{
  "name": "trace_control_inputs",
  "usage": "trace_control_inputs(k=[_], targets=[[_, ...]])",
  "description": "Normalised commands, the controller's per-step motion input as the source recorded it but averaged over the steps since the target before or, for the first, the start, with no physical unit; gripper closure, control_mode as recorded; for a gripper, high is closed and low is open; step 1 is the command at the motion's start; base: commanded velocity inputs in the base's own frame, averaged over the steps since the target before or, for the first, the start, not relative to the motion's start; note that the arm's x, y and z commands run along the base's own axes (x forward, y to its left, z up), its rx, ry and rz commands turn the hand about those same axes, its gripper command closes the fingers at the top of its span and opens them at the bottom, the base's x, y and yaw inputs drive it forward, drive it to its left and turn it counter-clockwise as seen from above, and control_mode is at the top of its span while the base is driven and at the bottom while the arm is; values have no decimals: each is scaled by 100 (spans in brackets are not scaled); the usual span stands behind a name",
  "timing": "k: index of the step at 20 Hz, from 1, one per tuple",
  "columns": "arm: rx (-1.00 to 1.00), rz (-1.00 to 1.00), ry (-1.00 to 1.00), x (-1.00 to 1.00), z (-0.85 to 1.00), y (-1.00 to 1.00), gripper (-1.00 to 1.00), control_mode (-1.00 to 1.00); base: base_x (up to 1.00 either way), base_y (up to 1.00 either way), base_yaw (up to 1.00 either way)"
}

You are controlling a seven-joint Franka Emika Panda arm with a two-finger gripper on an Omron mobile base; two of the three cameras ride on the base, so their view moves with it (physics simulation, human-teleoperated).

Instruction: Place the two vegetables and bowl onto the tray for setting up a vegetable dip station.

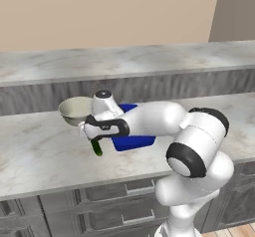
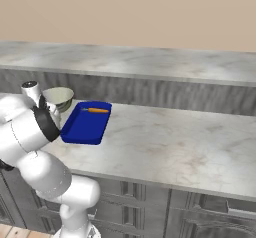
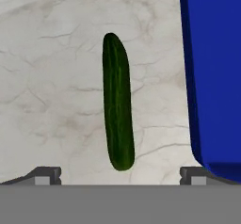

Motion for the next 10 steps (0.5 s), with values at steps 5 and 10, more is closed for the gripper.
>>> trace_control_inputs(k=[5,10], targets=[[0,0,0,20,-34,0,-100,-100,0,0,0],[0,0,0,17,-31,0,-100,-100,0,0,0]])
